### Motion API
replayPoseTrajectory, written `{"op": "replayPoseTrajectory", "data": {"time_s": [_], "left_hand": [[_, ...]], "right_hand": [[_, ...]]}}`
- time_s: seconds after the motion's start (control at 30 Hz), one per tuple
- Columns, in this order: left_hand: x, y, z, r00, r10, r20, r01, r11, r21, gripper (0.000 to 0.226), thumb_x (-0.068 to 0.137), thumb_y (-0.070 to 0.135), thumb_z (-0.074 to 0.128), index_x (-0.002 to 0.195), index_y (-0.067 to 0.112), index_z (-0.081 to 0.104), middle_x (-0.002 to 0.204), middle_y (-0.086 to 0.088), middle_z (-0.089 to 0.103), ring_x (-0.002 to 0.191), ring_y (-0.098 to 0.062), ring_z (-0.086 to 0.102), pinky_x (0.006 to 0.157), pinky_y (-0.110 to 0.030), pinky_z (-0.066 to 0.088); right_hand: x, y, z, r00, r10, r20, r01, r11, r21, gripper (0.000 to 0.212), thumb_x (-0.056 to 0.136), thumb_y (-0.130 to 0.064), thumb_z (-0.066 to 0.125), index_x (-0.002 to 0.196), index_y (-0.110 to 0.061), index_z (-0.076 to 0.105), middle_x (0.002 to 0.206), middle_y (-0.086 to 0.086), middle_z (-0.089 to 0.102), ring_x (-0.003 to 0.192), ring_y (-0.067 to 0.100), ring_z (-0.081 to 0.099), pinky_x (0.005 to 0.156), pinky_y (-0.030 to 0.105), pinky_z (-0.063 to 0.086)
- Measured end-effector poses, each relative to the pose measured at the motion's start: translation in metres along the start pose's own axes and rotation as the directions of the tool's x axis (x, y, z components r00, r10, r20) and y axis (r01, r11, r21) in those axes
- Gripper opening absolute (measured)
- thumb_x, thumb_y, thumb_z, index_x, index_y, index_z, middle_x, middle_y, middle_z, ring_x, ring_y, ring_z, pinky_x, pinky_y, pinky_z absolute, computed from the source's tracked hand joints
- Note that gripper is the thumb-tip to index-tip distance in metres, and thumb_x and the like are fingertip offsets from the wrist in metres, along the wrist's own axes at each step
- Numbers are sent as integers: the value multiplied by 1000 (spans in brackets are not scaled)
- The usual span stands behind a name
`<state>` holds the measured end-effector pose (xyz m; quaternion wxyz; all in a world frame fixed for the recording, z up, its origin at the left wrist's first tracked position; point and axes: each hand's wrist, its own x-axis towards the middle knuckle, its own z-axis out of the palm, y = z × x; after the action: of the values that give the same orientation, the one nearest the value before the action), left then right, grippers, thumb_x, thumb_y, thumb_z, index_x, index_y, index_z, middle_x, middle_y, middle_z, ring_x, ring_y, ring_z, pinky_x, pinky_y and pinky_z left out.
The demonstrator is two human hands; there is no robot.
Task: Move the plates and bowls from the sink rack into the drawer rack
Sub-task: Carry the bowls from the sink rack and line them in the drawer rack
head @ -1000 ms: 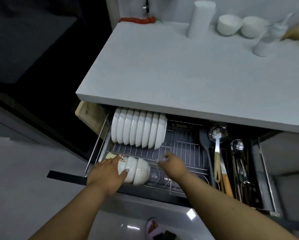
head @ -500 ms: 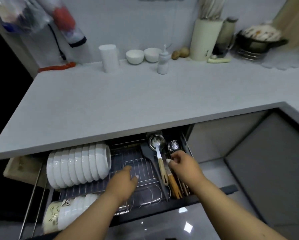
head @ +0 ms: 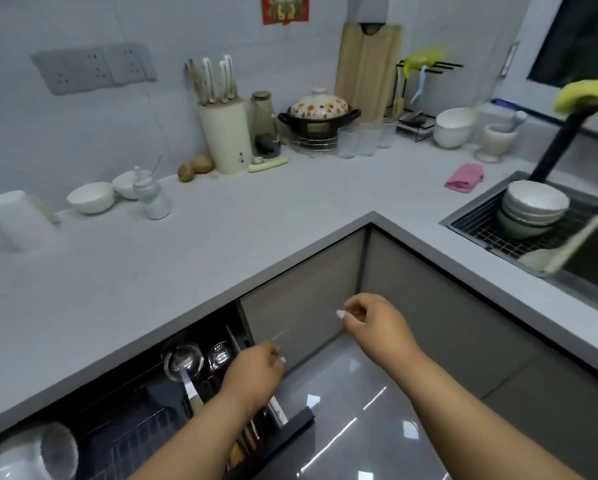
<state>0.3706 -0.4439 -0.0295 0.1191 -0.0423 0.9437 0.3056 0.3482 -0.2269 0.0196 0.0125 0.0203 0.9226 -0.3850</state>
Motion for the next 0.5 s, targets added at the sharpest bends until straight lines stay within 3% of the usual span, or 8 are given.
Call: {"op": "replayPoseTrajectory", "data": {"time_s": [0.1, 0.2, 0.37, 0.5], "left_hand": [[25, 52, 26, 997, 82, 15, -82, 995, 49, 15, 92, 28, 52, 90, 18, 63, 88, -3, 65, 88, -22, 61, 75, -29, 48], [47, 103, 51, 989, 148, 24, -150, 986, 68, 26, 93, 29, 50, 69, 20, 48, 75, -4, 59, 80, -26, 58, 68, -32, 44], [77, 173, 87, 972, 236, 18, -237, 969, 69, 37, 92, 32, 53, 61, 20, 39, 66, -1, 53, 72, -24, 54, 63, -32, 38], [100, 215, 110, 938, 346, 21, -347, 932, 101, 39, 93, 33, 51, 59, 19, 42, 72, -3, 53, 75, -22, 52, 60, -30, 29]], "right_hand": [[16, 38, -40, 999, 15, -49, -16, 1000, -18, 18, 88, -37, 61, 98, -22, 64, 97, -5, 59, 84, 9, 54, 66, 17, 36], [30, 73, -78, 994, 43, -98, -46, 999, -23, 17, 88, -36, 61, 95, -21, 64, 96, -4, 60, 85, 10, 56, 69, 21, 38], [48, 120, -131, 983, 106, -148, -106, 994, 9, 17, 88, -39, 61, 95, -24, 64, 96, -7, 61, 87, 9, 58, 75, 25, 46], [57, 154, -161, 965, 164, -204, -160, 987, 35, 15, 87, -38, 61, 93, -25, 63, 94, -8, 60, 84, 7, 57, 70, 19, 40]]}}
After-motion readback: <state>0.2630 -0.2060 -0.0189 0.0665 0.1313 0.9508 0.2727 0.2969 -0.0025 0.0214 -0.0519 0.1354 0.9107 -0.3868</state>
